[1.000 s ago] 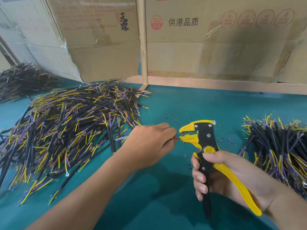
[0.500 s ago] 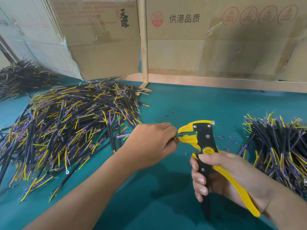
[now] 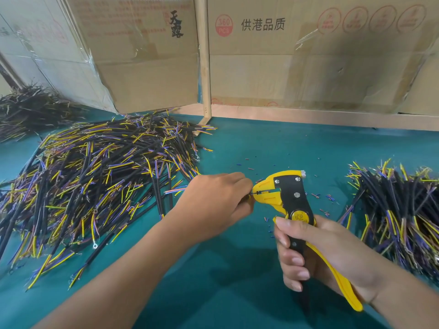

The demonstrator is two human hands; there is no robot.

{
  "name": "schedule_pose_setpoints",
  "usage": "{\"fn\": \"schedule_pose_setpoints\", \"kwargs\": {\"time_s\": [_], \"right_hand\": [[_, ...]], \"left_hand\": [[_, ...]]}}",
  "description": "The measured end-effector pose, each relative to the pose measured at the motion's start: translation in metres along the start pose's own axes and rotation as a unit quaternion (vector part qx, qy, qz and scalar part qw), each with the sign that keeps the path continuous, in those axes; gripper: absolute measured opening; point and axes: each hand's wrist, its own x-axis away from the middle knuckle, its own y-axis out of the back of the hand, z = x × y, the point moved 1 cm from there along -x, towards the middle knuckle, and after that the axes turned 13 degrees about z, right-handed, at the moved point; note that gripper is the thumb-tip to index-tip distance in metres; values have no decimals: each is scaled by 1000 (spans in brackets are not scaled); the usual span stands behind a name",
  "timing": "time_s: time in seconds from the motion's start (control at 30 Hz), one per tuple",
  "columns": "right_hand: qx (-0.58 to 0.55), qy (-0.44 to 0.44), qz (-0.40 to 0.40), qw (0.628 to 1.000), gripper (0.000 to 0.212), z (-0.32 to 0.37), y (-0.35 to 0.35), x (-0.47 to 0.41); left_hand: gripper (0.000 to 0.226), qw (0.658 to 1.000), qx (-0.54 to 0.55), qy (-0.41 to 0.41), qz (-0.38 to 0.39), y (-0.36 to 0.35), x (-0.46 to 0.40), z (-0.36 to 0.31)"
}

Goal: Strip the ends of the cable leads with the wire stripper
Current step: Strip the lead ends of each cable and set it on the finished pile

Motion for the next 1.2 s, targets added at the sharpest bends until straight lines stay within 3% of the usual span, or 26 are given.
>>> {"fn": "schedule_pose_setpoints", "kwargs": {"time_s": [0.17,0.37,0.67,0.8,0.87,1.03,1.2], "right_hand": [[-1,1,-9,1000,41,-1,-5,-1],[6,11,-82,997,53,-4,-7,-6],[8,4,-49,999,50,1,-5,2],[-44,88,-70,993,54,26,11,14],[-47,126,-81,988,55,36,19,21],[-68,96,-15,993,38,4,24,0],[-85,56,72,992,28,-19,33,-12]], "left_hand": [[17,1000,2,6,17,1,0,3],[23,998,1,8,62,-4,-1,7],[31,996,22,-42,81,-5,1,16],[51,993,21,96,60,7,10,64],[40,986,101,131,4,15,14,77],[37,985,154,63,53,4,3,32],[34,977,200,51,56,2,0,22]]}}
